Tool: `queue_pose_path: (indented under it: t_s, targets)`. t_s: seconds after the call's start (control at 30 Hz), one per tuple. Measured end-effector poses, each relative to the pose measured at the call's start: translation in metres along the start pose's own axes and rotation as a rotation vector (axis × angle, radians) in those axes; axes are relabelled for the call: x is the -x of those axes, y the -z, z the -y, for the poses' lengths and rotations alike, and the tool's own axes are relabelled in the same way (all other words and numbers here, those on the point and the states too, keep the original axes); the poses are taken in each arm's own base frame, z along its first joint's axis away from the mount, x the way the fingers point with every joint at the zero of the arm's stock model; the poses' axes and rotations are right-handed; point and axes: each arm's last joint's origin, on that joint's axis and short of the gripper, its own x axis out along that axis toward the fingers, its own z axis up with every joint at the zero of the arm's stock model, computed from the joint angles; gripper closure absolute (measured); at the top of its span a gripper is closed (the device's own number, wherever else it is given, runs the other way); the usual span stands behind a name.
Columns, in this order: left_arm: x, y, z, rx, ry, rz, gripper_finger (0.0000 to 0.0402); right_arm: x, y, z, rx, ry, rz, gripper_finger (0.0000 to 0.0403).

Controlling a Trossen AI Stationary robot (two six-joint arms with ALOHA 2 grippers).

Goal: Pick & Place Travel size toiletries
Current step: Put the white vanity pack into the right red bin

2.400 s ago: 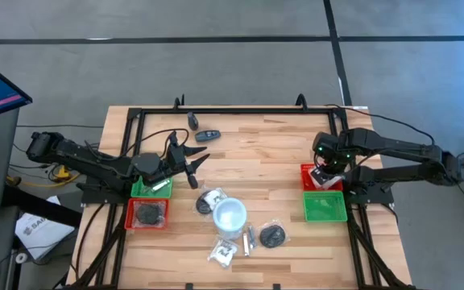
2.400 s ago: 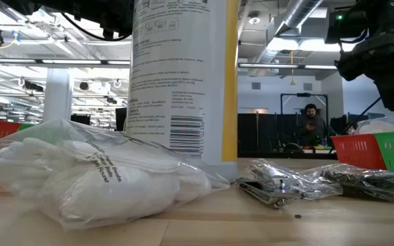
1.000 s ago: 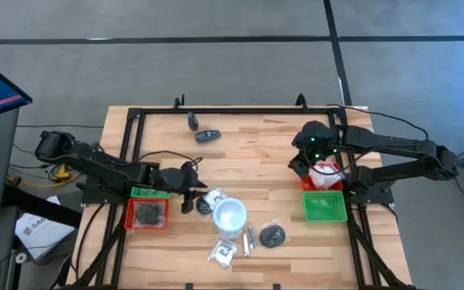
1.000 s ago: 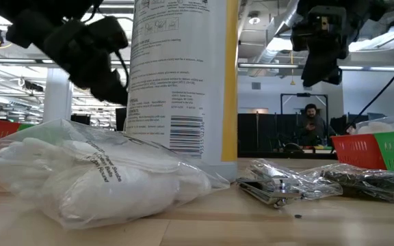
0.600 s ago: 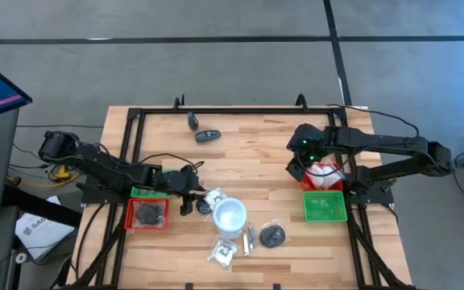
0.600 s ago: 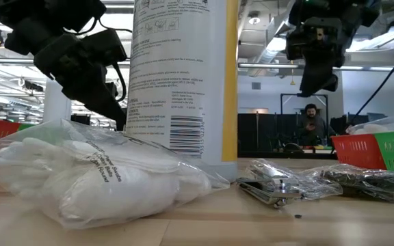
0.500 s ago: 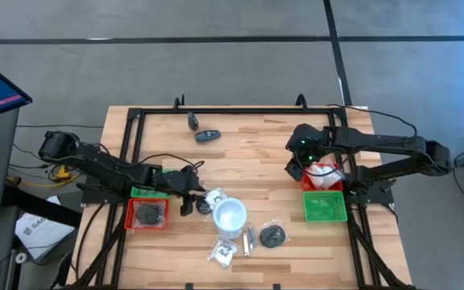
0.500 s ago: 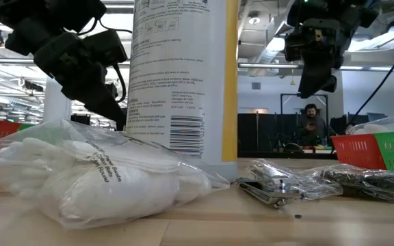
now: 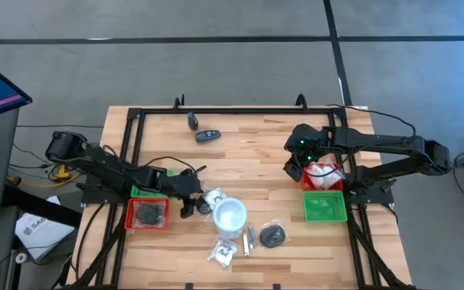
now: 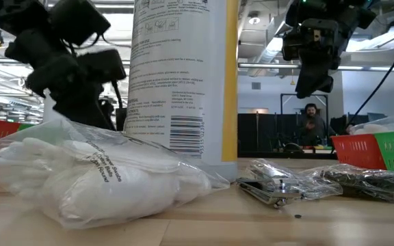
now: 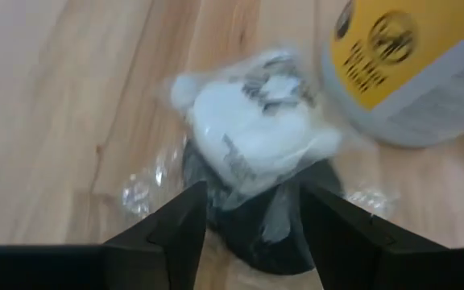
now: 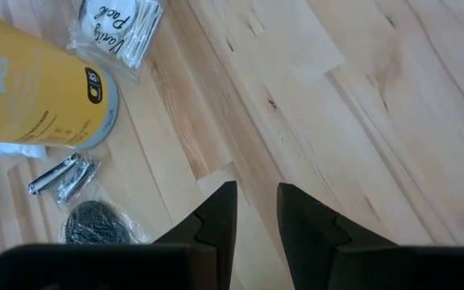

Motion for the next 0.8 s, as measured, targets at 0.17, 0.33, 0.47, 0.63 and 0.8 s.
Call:
queue_pose_path:
  t_s: [0.17, 0.33, 0.47, 0.63, 0.8]
  targets:
    - [-0.0097, 0.0069, -0.0009, 0.037, -0.016, -0.049, 0.0215, 0.0000, 0.0000, 0.0000, 0.000, 0.000, 0.000, 0.0321]
    - [-0.0107, 0.0050, -0.0002, 0.039, -0.009, -0.028, 0.0214, 0.0000, -0.0014, -0.0005, 0.003, -0.004, 0.014, 0.0321]
    - [-0.0107, 0.0042, 0.0001, 0.036, -0.007, -0.019, 0.0214, 0.0000, -0.0025, -0.0008, 0.006, -0.008, 0.025, 0.0321]
    - [-0.0107, 0.0039, -0.0002, 0.035, -0.014, -0.015, 0.0221, 0.0001, -0.0032, -0.0011, 0.007, -0.011, 0.033, 0.0321]
    - [-0.0107, 0.0035, -0.0007, 0.034, -0.032, -0.006, 0.0234, 0.0001, -0.0038, -0.0013, 0.009, -0.013, 0.038, 0.0321]
